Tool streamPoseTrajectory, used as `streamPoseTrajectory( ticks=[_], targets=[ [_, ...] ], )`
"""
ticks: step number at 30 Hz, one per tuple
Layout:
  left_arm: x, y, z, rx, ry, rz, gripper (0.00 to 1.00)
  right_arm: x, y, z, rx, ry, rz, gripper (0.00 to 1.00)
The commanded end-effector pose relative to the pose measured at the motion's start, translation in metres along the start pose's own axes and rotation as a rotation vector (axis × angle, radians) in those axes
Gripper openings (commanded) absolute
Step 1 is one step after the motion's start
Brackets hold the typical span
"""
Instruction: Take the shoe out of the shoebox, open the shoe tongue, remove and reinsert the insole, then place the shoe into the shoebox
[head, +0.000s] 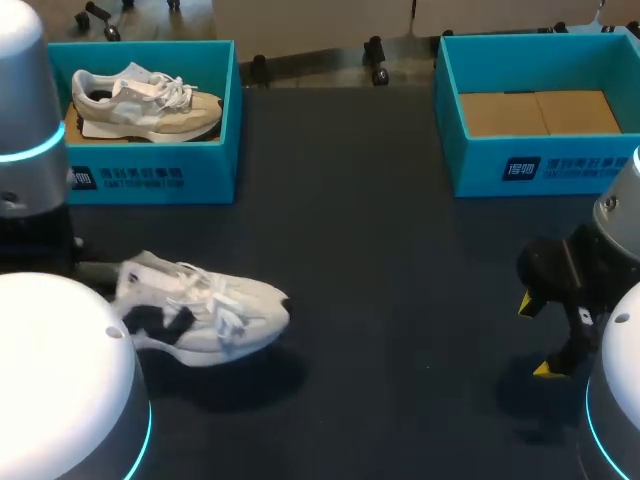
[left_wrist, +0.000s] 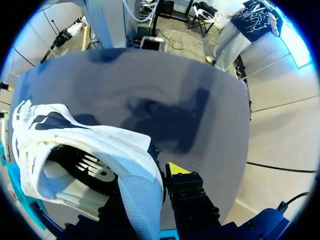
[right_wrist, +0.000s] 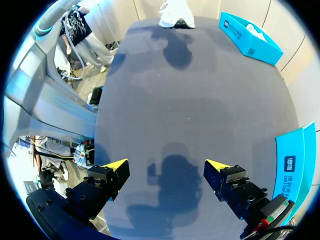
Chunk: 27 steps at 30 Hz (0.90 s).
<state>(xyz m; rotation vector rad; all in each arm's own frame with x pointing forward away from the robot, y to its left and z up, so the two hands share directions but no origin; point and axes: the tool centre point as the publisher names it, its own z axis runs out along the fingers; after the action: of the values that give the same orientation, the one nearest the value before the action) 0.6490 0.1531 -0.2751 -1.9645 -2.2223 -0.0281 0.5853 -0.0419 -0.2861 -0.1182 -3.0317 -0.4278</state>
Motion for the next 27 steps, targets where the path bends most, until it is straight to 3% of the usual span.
streamPoseTrajectory(
  ticks=[1, 3, 9, 27],
  targets=[
    [-0.031, -0.016, 0.004, -0.018, 0.007, -0.015, 0.00, 0.000, 0.000, 0.001, 0.001, -0.001, -0.001, 1.00],
    [-0.041, -0.022, 0.005, 0.016, 0.014, -0.012, 0.00, 0.000, 0.000, 0.001, 0.001, -0.001, -0.001, 1.00],
    [-0.071, -0.033, 0.014, 0.018, 0.012, -0.033, 0.00, 0.000, 0.000, 0.001, 0.001, -0.001, -0.001, 1.00],
    [-0.157, -0.030, 0.046, 0.002, 0.004, -0.054, 0.00, 0.000, 0.000, 0.001, 0.001, -0.001, -0.001, 1.00]
  ],
)
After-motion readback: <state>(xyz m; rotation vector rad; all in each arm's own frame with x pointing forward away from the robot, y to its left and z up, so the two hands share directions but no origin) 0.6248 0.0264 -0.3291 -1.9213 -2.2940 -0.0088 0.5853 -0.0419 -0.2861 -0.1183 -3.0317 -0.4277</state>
